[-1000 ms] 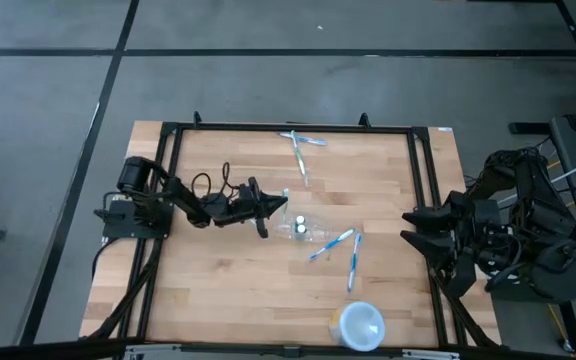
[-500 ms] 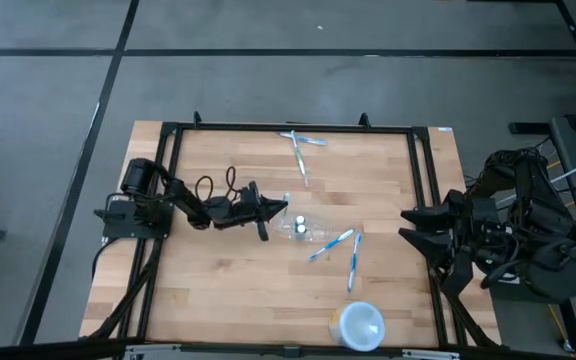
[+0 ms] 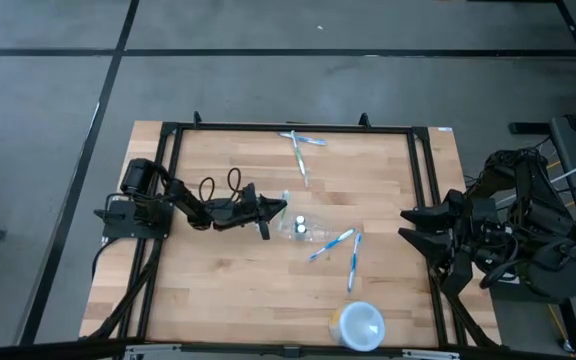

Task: Pick & Place toothbrushing station
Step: Put the bottom green toothbrush into the transparent organizer

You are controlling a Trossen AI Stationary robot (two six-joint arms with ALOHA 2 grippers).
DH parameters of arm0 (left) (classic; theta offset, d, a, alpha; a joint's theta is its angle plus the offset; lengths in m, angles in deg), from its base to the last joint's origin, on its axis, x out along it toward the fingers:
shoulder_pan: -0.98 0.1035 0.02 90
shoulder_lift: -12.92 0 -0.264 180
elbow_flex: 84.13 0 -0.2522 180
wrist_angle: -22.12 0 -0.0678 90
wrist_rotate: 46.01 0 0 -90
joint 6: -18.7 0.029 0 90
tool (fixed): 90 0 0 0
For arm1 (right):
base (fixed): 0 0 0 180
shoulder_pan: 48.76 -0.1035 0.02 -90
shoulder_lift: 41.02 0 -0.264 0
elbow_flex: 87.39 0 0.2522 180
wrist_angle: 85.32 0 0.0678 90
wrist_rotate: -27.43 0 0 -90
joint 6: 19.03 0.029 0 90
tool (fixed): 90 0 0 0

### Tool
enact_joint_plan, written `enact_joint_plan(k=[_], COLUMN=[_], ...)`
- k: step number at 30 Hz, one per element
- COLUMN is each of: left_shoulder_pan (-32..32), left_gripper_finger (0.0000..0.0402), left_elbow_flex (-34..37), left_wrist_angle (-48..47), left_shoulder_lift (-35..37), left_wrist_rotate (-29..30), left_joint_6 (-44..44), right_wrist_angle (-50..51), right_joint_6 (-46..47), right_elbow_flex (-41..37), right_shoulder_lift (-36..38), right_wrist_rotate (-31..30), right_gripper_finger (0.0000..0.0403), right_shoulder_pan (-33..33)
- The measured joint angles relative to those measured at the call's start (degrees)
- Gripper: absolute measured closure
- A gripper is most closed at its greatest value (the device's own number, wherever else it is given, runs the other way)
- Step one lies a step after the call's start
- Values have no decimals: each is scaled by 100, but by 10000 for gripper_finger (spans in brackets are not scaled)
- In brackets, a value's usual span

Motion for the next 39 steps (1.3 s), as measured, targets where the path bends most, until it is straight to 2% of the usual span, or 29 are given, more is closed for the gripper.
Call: enact_joint_plan(k=[15,21,25,32,37,39], left_shoulder_pan=[0,0,0,0,38,102], left_gripper_finger=[236,198,188,191,190,191], left_elbow_flex=[0,0,0,97,349,438], left_wrist_angle=[209,530,615,463,474,96], left_shoulder_lift=[0,4,4,164,1042,1546], left_wrist_rotate=[-182,-184,-224,-625,-602,-640], left_joint_6=[-128,-124,-118,-235,180,333], right_wrist_angle=[-4,-44,-44,-85,-103,-121], right_joint_6=[70,118,136,139,196,195], right_elbow_flex=[0,1,2,1,1,0], right_shoulder_lift=[-155,-184,-184,-201,-235,-238], right_wrist_rotate=[5,-4,-7,-9,-70,-98], right_gripper_finger=[201,201,201,201,201,201], right_shoulder_pan=[0,0,0,0,2,2])
